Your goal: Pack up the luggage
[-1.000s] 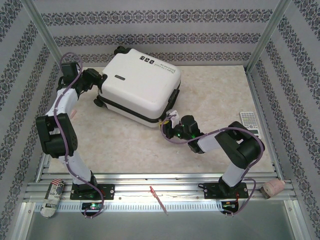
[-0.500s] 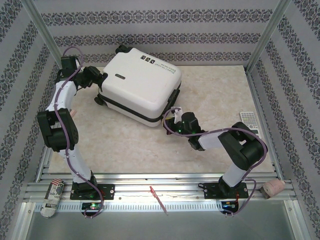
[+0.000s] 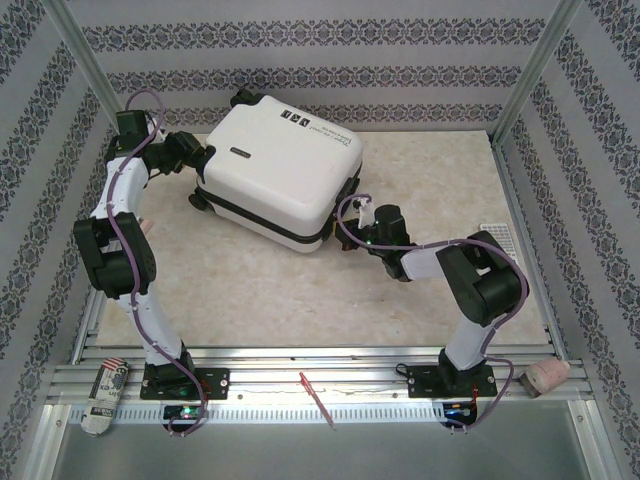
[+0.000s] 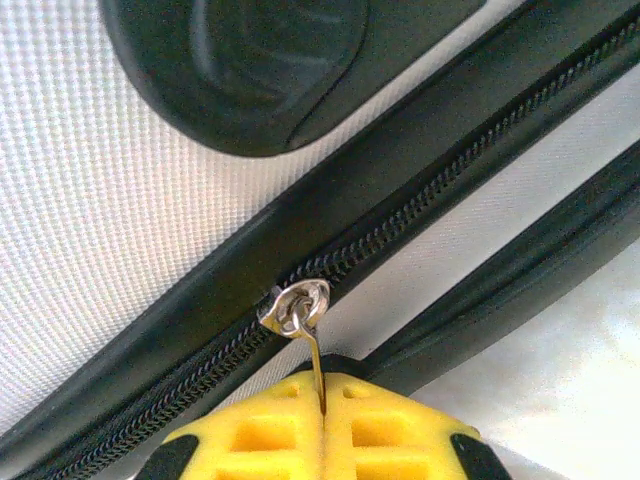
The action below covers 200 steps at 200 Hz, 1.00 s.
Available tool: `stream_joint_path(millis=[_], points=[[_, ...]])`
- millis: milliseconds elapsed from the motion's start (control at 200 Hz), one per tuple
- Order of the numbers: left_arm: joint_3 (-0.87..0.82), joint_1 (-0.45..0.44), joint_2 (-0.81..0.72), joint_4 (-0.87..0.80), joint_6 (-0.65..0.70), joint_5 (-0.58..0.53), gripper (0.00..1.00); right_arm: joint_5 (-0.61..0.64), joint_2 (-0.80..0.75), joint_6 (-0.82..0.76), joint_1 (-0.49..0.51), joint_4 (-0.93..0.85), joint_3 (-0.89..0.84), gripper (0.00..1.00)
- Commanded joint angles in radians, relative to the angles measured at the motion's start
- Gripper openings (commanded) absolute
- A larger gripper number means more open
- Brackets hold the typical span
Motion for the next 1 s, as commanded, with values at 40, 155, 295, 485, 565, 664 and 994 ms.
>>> stream_joint_path(millis=[40, 155, 295, 485, 565, 664, 994], points=[[-0.009, -0.012, 0.051, -0.056, 0.349, 0.023, 0.00, 0.109, 0.047, 0.007, -0.091, 0.044, 0.102, 0.00], [-0.002, -0.012, 0.057, -0.055, 0.359, 0.047, 0.00, 0.082, 0.068, 0.010, -0.117, 0.054, 0.126, 0.00], [0.005, -0.011, 0.064, -0.057, 0.364, 0.040, 0.00, -0.031, 0.054, -0.013, -0.109, 0.184, 0.078, 0.00], [-0.002, -0.011, 0.040, -0.033, 0.338, 0.021, 0.41, -0.081, -0.009, -0.070, -0.051, 0.176, 0.016, 0.00], [-0.022, -0.011, 0.001, 0.001, 0.326, 0.007, 0.54, -0.074, -0.032, -0.073, -0.028, 0.184, -0.012, 0.00], [-0.047, -0.008, -0.060, 0.033, 0.311, -0.022, 0.60, -0.069, -0.055, -0.076, 0.007, 0.186, -0.042, 0.00], [-0.117, -0.006, -0.285, 0.075, 0.306, -0.118, 0.69, -0.020, -0.146, -0.075, 0.125, 0.171, -0.136, 0.00]])
